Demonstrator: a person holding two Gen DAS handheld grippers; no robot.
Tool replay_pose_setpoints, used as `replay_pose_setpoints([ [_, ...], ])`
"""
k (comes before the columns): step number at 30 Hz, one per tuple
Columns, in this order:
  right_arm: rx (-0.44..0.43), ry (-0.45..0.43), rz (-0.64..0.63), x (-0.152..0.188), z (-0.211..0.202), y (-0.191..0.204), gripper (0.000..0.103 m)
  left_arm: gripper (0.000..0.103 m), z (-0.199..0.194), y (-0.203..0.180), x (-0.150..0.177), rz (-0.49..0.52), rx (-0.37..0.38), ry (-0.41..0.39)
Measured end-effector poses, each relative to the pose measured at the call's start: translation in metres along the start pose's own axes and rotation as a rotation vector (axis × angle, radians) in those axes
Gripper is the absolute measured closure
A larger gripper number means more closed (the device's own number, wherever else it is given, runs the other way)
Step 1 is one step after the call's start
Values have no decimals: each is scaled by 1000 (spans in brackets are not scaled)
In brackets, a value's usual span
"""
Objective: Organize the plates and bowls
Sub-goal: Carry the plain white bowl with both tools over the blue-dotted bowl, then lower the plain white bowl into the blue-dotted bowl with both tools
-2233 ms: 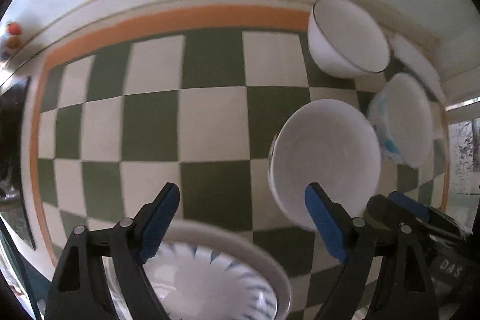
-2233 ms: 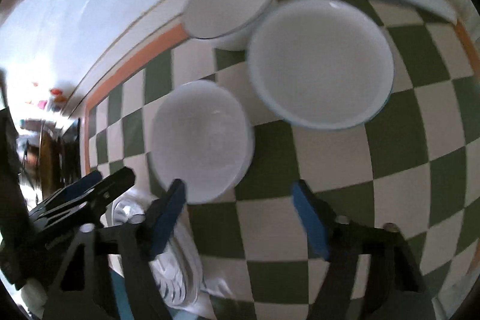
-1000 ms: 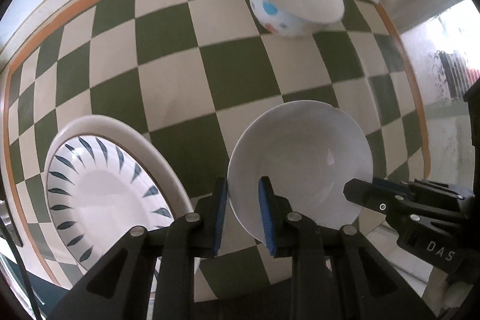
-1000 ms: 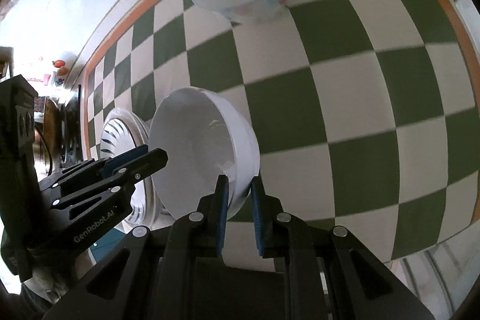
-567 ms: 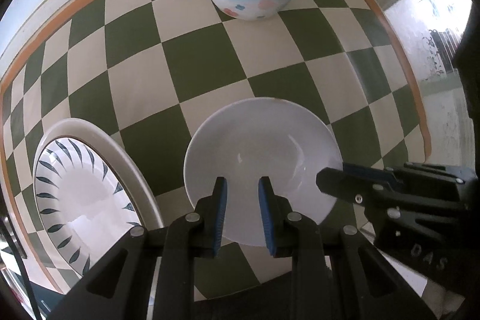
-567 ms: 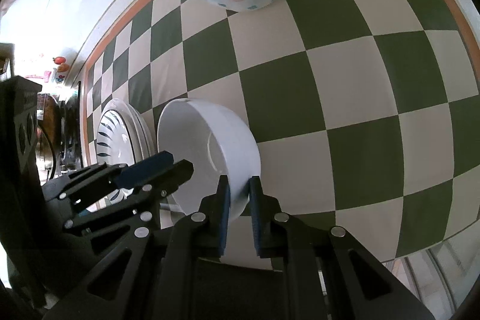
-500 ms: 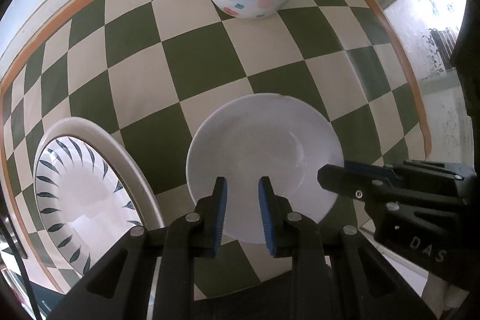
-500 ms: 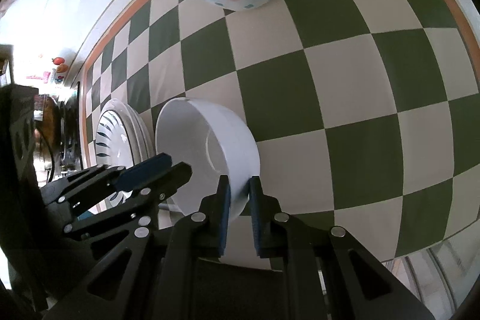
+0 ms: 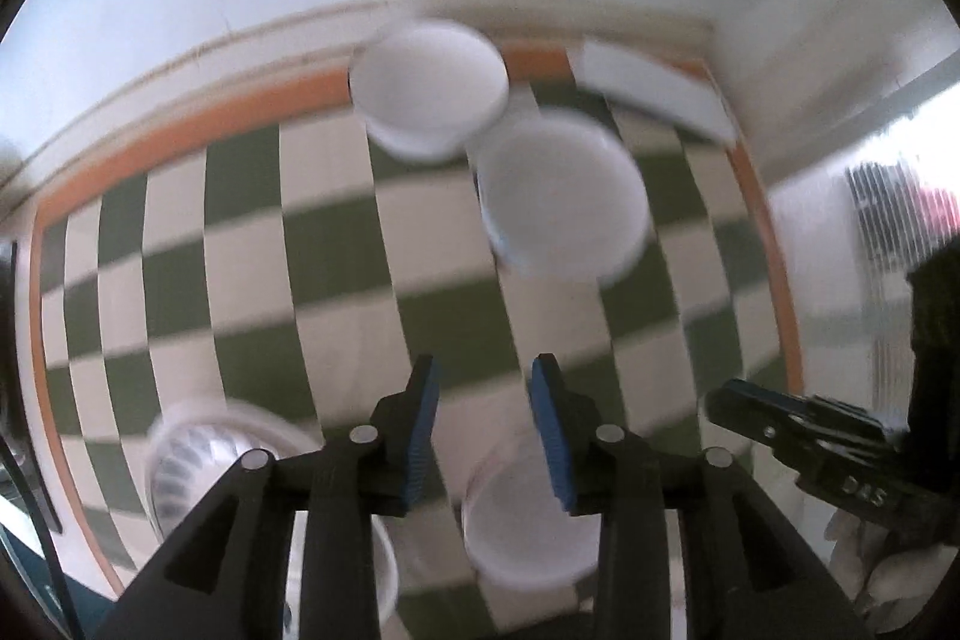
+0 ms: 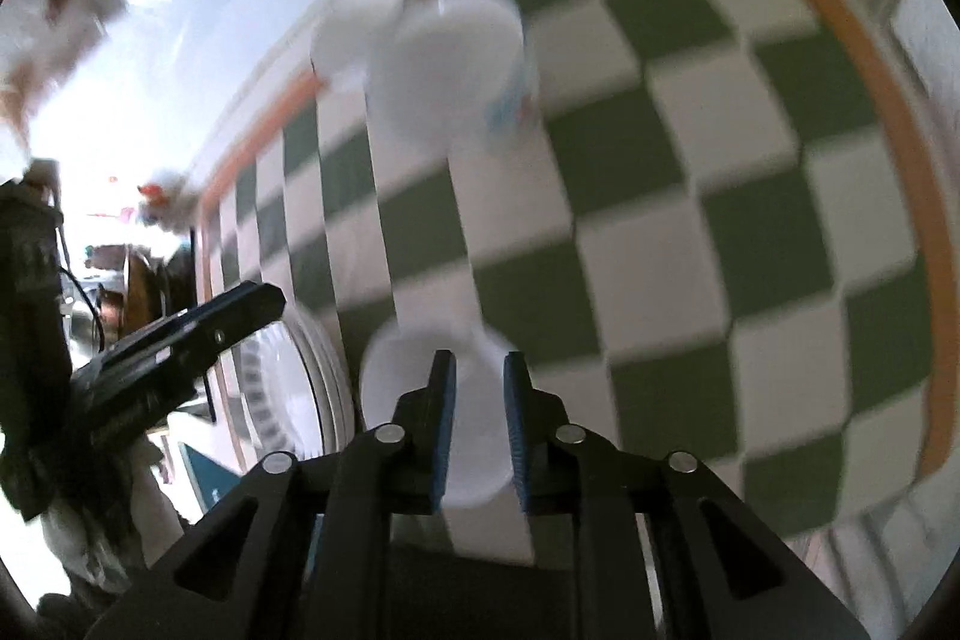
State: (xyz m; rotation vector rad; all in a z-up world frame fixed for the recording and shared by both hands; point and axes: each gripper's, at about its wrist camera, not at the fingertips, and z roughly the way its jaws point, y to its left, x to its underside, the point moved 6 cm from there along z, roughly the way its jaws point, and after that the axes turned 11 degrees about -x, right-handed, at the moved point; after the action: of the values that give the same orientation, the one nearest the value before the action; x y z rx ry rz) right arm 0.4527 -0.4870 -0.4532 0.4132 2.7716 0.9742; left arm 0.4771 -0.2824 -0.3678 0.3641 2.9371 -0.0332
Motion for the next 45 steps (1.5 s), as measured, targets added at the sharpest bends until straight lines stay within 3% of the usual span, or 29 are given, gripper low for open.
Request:
replay_pose_setpoints([
  [1,2,-28,-7,-16,-3,0,61,73,5,0,-13,-7,-4,5],
  [3,-7,-73,2,-46,-1,-5,46,73,22,-2,-39,-21,-9,29],
  [7,-40,-62,73,-89,22,-22,46,73,58,-5,-67,-15,-31,81],
  [11,-28,-14,136,-111,54,-45,46,73,93,-14,-69,7,-25,153],
  [13,-29,-1,156,-115,67,-53,49,74,106,-19,-66,16,-14,163],
  [14,-31,8,160,-116,72,-55,52,83,113,-20,-66,15,-9,174],
  [15,-32,22,166,-115,78,-58,71,87,118,-22,-64,5,21,187],
  [16,-65,35,175,-116,83,-58,79,91,120,-23,-63,-4,42,192],
  [18,-79,33,181,-116,84,-57,85,92,119,-25,-63,-8,46,181],
  [21,-19,26,144,-116,83,-49,88,93,111,-30,-65,5,29,157],
  [30,-1,11,120,-97,52,-30,90,93,58,-38,-53,50,47,85],
  [38,-5,8,82,-32,6,5,90,93,-1,-41,-4,107,59,13],
  [45,-8,8,56,23,-26,22,89,93,-32,-33,37,105,92,16],
])
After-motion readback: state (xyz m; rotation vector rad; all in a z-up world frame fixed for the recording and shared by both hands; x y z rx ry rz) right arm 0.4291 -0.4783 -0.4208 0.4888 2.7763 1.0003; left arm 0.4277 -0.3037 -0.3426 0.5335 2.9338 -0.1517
